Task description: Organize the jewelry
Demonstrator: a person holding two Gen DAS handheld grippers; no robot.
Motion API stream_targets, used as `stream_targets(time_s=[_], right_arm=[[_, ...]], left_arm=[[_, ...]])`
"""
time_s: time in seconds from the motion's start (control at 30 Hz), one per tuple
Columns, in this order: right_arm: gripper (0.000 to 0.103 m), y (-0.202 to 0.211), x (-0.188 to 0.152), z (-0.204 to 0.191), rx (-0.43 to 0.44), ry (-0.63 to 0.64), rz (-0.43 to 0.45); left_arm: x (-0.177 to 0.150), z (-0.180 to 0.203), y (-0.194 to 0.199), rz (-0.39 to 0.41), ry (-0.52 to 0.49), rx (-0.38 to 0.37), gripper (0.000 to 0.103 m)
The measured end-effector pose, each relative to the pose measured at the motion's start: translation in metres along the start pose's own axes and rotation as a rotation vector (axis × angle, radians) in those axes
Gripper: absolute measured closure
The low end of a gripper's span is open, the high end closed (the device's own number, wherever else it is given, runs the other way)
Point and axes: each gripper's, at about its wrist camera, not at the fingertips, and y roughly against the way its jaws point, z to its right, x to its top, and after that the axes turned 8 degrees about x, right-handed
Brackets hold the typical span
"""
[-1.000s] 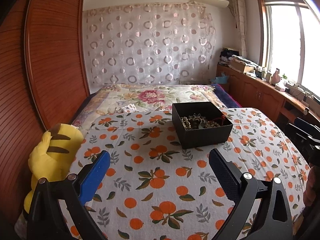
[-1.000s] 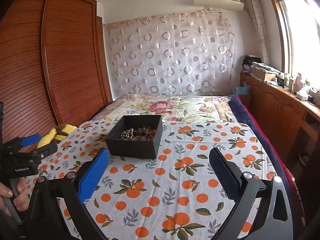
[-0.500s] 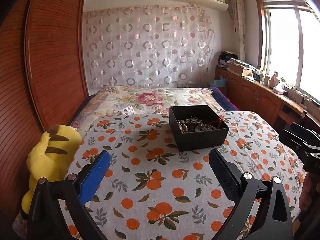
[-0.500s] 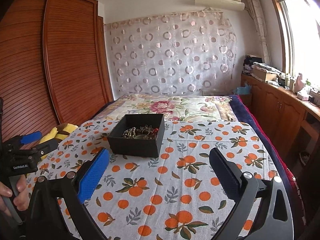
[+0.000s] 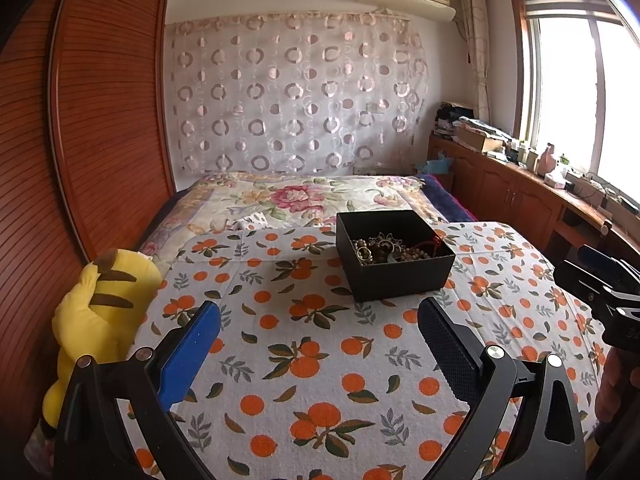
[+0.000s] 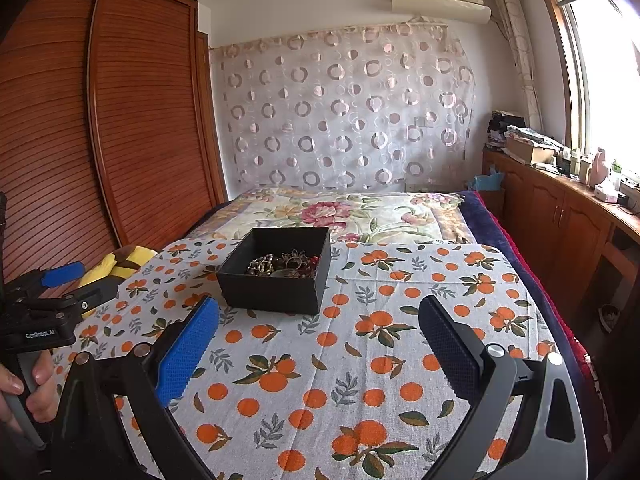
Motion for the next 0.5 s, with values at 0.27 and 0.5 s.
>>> stream_targets(time_s=[0.27, 0.5], right_arm=[[0.002, 0.0, 0.0, 0.0, 0.0, 0.0, 0.0], [0.002, 0.002, -0.002, 0.0, 0.003, -0.001, 0.005]], left_arm=[[0.002, 0.004, 0.005, 0.013, -0.004, 0.003, 0.008], [0.003, 0.007, 0.01, 0.028, -0.007, -0.004, 0.008]])
